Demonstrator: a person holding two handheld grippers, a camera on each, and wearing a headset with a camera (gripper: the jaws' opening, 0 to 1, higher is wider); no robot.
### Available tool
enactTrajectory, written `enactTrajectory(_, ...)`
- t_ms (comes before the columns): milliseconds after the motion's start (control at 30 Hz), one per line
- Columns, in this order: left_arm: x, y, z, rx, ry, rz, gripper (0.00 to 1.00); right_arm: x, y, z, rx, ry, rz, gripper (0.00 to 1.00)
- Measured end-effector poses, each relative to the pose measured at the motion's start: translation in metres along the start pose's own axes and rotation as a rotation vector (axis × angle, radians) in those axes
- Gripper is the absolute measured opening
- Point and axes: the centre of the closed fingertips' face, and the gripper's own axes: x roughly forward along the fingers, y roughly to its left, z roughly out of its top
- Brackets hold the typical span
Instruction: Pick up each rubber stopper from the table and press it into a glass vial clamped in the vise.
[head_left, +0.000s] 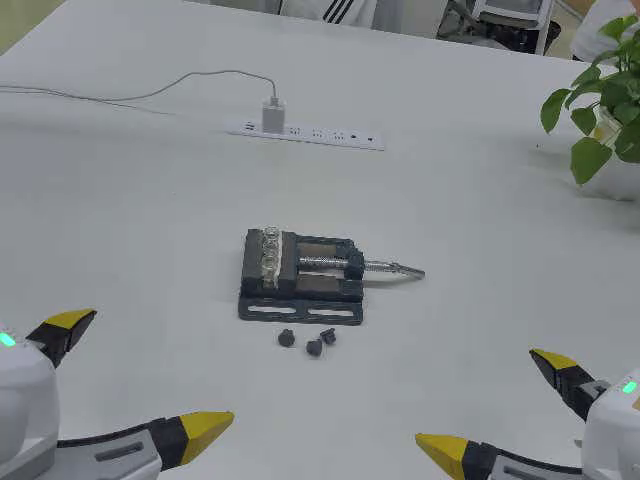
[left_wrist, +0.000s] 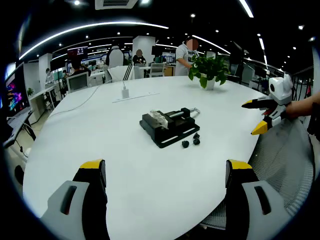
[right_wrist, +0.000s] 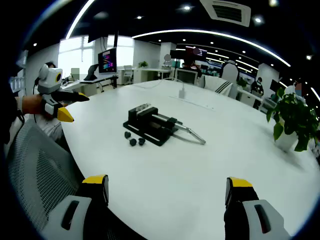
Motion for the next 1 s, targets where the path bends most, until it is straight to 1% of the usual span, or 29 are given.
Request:
enactTrajectory(567,0.0025,-0.0075,-0.0027,-0.013,-0.005,-0.012,0.99,0.0027,0.0092,-0.0059,-0.027,0.033,0.04,0.95)
enactTrajectory(633,0.0032,-0.0074,-0.004,-0.012,0.001,-0.012,0.99,0.0031,0.0096,-0.0068,-0.028,0.037,0.043,0.95)
enactTrajectory(800,0.0042,-0.008,-0.0041,-0.014,0.002,-0.016,0.99,0.0034,0.0091,-0.0084,-0.027,0.043,0.043,0.95)
enactTrajectory(1000,0.0052,-0.0068,-0.0026,-0.013,0.002,-0.026,0.99,0.0033,0.0095,-0.0089,-0.025,0.047,0.046,0.95)
